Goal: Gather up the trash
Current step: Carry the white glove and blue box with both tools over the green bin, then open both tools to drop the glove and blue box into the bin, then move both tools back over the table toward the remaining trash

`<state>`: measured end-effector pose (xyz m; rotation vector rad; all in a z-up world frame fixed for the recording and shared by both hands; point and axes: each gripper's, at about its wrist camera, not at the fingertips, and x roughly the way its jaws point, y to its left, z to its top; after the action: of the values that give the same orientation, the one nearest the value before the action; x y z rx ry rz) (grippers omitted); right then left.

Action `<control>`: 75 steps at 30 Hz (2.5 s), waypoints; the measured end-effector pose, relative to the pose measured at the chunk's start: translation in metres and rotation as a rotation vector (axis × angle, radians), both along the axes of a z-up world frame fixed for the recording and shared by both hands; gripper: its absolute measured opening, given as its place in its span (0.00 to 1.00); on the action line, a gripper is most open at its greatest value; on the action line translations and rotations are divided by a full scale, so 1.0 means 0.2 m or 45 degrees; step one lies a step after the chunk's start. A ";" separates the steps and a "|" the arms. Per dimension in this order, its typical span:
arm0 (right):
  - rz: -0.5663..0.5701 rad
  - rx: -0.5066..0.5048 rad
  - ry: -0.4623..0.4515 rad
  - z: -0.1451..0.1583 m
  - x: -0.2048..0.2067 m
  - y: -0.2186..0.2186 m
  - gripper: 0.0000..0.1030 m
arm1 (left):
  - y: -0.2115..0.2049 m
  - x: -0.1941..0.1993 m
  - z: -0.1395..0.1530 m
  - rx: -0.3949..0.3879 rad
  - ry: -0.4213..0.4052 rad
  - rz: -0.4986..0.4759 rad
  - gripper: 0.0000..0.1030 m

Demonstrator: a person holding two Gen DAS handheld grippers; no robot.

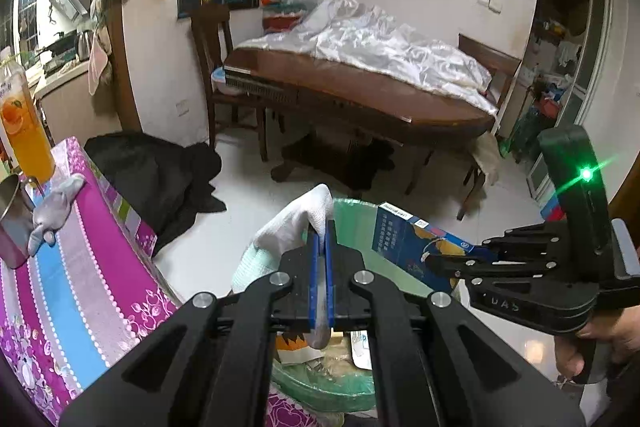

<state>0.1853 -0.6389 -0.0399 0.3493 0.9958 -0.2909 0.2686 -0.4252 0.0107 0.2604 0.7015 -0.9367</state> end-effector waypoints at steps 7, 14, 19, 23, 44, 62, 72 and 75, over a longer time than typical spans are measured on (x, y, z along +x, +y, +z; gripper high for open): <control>-0.005 0.028 0.028 -0.06 0.01 0.00 0.13 | -0.02 0.04 -0.08 0.067 0.058 0.009 0.01; -0.007 0.040 0.023 -0.07 0.02 -0.01 0.13 | -0.03 0.05 -0.09 0.063 0.073 0.012 0.02; -0.015 0.035 0.010 -0.06 0.01 -0.02 0.14 | -0.05 0.06 -0.08 0.050 0.075 0.022 0.05; -0.043 0.027 -0.016 -0.04 -0.01 -0.05 0.39 | -0.04 0.07 -0.08 0.051 0.065 0.062 0.66; -0.053 0.055 -0.032 -0.06 -0.02 -0.06 0.39 | -0.04 0.08 -0.10 0.064 0.082 0.076 0.69; 0.158 -0.281 -0.588 0.25 -0.10 0.69 0.95 | 0.99 0.30 -0.15 0.155 -0.017 0.485 0.73; 0.446 -0.177 -0.565 0.16 0.18 1.22 0.95 | 2.23 0.47 -0.14 0.022 0.075 1.135 0.73; 0.502 -0.145 -0.548 0.12 0.24 1.33 0.95 | 2.54 0.47 -0.14 -0.084 0.134 1.293 0.73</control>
<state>0.2339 -0.3720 -0.0156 0.0978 0.6013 0.0859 0.3620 0.0829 -0.0180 -0.2094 0.7703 0.0002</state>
